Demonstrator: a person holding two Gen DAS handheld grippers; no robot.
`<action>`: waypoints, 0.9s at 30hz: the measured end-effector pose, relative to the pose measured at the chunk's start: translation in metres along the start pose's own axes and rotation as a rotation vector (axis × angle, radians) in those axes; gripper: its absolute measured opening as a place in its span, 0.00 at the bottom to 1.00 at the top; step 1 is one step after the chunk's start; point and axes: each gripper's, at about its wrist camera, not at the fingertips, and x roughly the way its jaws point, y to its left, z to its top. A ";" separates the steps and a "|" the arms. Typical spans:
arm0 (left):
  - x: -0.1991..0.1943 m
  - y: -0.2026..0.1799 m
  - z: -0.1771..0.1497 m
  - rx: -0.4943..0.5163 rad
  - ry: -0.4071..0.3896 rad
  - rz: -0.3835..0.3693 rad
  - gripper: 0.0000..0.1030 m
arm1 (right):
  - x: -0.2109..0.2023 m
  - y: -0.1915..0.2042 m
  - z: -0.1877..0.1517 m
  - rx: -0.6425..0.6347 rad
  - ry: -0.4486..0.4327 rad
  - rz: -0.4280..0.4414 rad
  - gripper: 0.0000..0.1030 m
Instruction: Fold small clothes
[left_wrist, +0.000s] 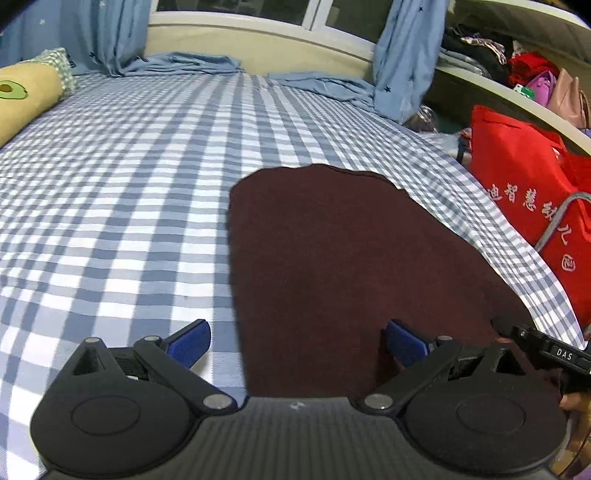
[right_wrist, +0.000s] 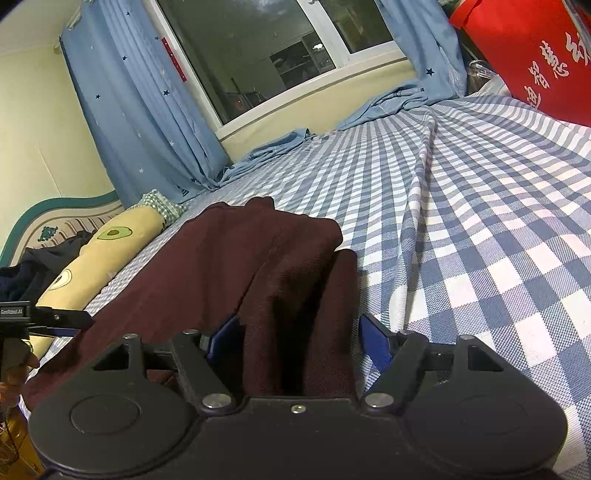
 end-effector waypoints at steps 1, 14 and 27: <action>0.002 -0.001 0.000 0.005 0.004 0.000 0.99 | 0.000 0.000 0.000 0.002 0.000 0.001 0.72; 0.029 0.016 -0.002 -0.050 0.077 -0.093 1.00 | 0.001 -0.003 0.001 0.004 0.002 0.016 0.75; 0.036 0.016 -0.002 0.000 0.094 -0.103 1.00 | 0.001 -0.006 0.001 0.008 0.001 0.024 0.76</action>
